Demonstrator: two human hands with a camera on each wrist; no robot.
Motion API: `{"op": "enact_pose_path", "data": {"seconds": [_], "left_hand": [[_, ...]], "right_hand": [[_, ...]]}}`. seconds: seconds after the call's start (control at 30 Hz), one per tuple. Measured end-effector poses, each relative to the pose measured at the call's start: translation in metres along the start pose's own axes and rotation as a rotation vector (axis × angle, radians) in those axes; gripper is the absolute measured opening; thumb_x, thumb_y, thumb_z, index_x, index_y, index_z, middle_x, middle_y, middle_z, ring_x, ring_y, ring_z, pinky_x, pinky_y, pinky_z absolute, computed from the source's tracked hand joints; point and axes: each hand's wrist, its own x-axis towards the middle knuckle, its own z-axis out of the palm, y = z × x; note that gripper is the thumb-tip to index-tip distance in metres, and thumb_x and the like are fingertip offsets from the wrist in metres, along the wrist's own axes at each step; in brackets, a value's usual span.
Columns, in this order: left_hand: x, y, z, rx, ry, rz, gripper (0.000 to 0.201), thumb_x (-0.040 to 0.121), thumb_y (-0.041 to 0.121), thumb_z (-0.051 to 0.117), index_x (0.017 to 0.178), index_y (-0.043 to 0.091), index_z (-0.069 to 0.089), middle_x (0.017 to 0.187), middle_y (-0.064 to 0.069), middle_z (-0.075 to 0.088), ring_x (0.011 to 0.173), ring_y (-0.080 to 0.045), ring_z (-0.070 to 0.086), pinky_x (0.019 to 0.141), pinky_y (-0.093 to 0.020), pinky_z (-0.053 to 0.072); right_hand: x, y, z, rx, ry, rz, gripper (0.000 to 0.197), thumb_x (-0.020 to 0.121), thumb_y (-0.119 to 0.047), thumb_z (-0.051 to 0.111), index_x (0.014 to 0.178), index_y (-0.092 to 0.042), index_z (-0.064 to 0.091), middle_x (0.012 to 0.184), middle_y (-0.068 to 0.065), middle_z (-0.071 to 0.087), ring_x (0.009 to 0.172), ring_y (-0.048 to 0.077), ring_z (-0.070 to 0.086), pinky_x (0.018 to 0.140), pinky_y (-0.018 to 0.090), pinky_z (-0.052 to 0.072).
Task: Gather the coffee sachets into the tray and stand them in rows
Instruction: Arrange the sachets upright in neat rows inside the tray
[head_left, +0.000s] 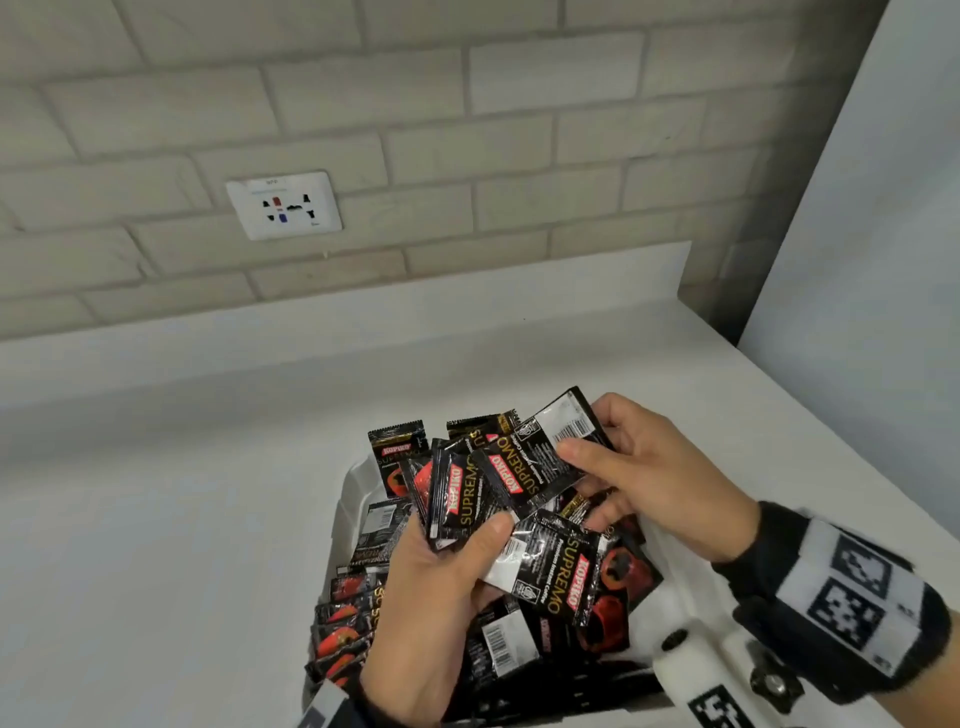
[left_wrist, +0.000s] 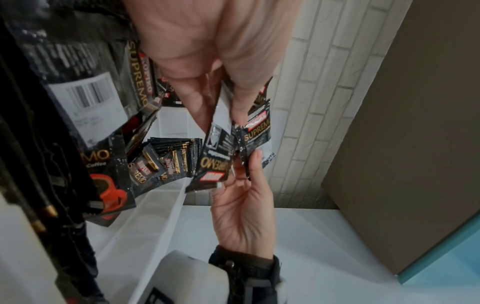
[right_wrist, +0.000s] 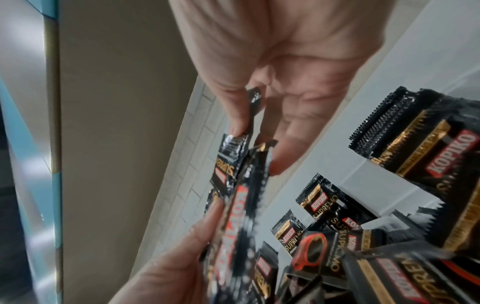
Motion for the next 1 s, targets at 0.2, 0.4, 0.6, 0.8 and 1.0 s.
{"op": "enact_pose_path", "data": {"seconds": [0.2,0.4,0.6,0.8,1.0], "left_hand": [[0.003,0.005,-0.002,-0.044,0.055,0.004,0.052,0.06,0.012,0.068,0.111,0.01,0.057,0.09,-0.007,0.074,0.074,-0.018,0.071,0.054,-0.026,0.056],[0.004,0.008,-0.004,-0.094,0.07,-0.008,0.047,0.062,0.009,0.066,0.108,0.006,0.057,0.081,-0.008,0.073,0.062,-0.014,0.069,0.046,-0.022,0.052],[0.001,0.01,0.001,-0.115,0.037,-0.014,0.044,0.066,0.009,0.065,0.108,0.005,0.057,0.078,-0.008,0.072,0.056,-0.013,0.067,0.039,-0.019,0.049],[0.0,0.009,-0.005,-0.115,0.067,-0.001,0.041,0.067,0.007,0.065,0.108,0.006,0.059,0.088,-0.012,0.073,0.062,-0.018,0.069,0.042,-0.022,0.051],[-0.001,0.015,-0.01,-0.102,0.094,0.076,0.027,0.075,0.004,0.06,0.101,0.01,0.06,0.082,-0.006,0.073,0.062,-0.014,0.069,0.043,-0.021,0.051]], "right_hand": [[-0.001,-0.008,-0.008,0.207,0.115,-0.106,0.017,0.077,-0.021,0.06,0.091,-0.014,0.054,0.084,0.0,0.068,0.061,0.016,0.065,0.043,0.023,0.051],[-0.021,-0.008,-0.015,0.024,0.086,-0.623,0.027,0.072,-0.007,0.072,0.073,-0.032,0.061,0.081,-0.007,0.071,0.071,0.009,0.066,0.058,0.016,0.051],[-0.034,0.006,-0.013,-0.397,-0.165,-0.826,0.03,0.07,-0.001,0.046,0.084,-0.024,0.059,0.104,-0.008,0.065,0.097,0.004,0.063,0.079,0.02,0.053],[-0.037,0.01,-0.02,-0.119,0.222,-0.576,0.022,0.058,-0.043,0.073,0.077,-0.039,0.064,0.077,-0.013,0.067,0.067,0.006,0.06,0.064,0.011,0.047],[-0.029,0.0,-0.041,0.014,0.348,-0.379,0.006,0.078,-0.025,0.068,0.076,-0.026,0.062,0.087,-0.016,0.07,0.08,0.004,0.064,0.071,0.016,0.051]]}}
